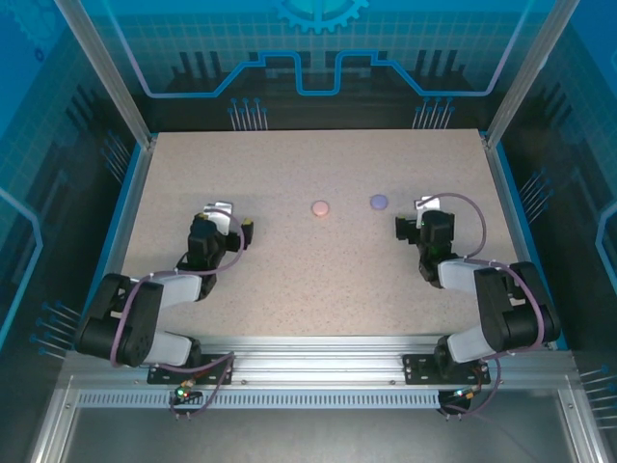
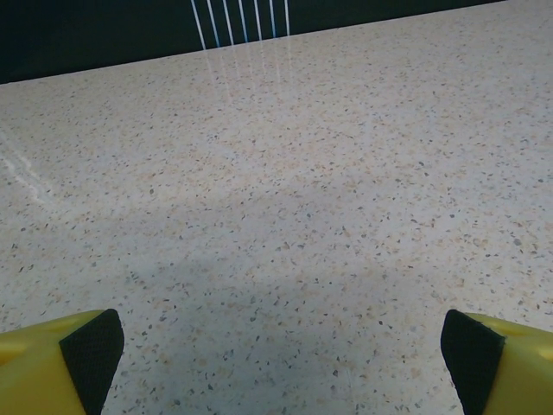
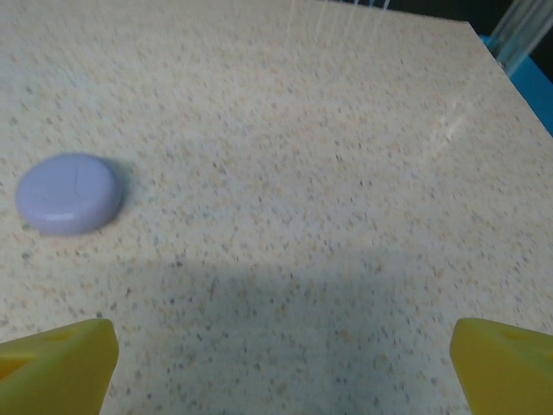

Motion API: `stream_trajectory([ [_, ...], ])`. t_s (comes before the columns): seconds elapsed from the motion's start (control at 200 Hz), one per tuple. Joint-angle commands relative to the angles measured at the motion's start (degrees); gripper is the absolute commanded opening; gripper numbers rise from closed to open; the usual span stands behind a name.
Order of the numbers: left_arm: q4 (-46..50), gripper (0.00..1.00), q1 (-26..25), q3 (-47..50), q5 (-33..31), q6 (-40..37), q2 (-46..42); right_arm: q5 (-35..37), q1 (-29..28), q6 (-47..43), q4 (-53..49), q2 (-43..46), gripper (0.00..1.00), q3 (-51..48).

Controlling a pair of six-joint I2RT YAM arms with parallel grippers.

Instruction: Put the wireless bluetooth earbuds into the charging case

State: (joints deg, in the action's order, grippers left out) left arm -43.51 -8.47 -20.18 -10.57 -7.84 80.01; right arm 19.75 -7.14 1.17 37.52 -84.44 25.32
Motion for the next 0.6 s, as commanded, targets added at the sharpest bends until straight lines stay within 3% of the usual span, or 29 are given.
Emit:
stream_trajectory([
  [0.0, -3.68, 0.99, 1.76, 0.56, 4.65, 0.95, 0.5, -8.08, 2.09, -0.28, 7.34, -1.72, 1.0, -1.76],
  [0.125, -9.59, 0.99, 3.44, 3.29, 5.66, 2.77, 1.4, -9.79, 2.98, 0.02, 8.06, -1.83, 1.0, -1.68],
  [0.22, -19.36, 0.99, 3.99, 5.13, 7.45, 2.09, 7.59, -10.24, 3.04, 0.18, 7.19, -1.54, 1.0, -1.55],
  [0.34, -9.35, 0.99, 5.56, 0.05, 7.05, 4.51, 7.14, -10.27, 3.12, 0.24, 7.36, -1.64, 1.0, -1.57],
  [0.385, -0.91, 0.99, 7.8, -3.98, 6.46, 7.99, 7.2, -10.37, 3.14, 0.31, 7.39, -1.68, 1.0, -1.54],
  [0.42, -2.85, 0.99, 9.55, -3.19, 9.27, 8.94, 7.14, -10.39, 3.16, 0.28, 7.31, -1.6, 1.0, -1.55],
  [0.595, -2.87, 0.99, 9.19, -3.08, 8.73, 8.63, 7.08, -8.91, 1.99, -0.64, 7.57, -1.71, 1.0, -1.53],
])
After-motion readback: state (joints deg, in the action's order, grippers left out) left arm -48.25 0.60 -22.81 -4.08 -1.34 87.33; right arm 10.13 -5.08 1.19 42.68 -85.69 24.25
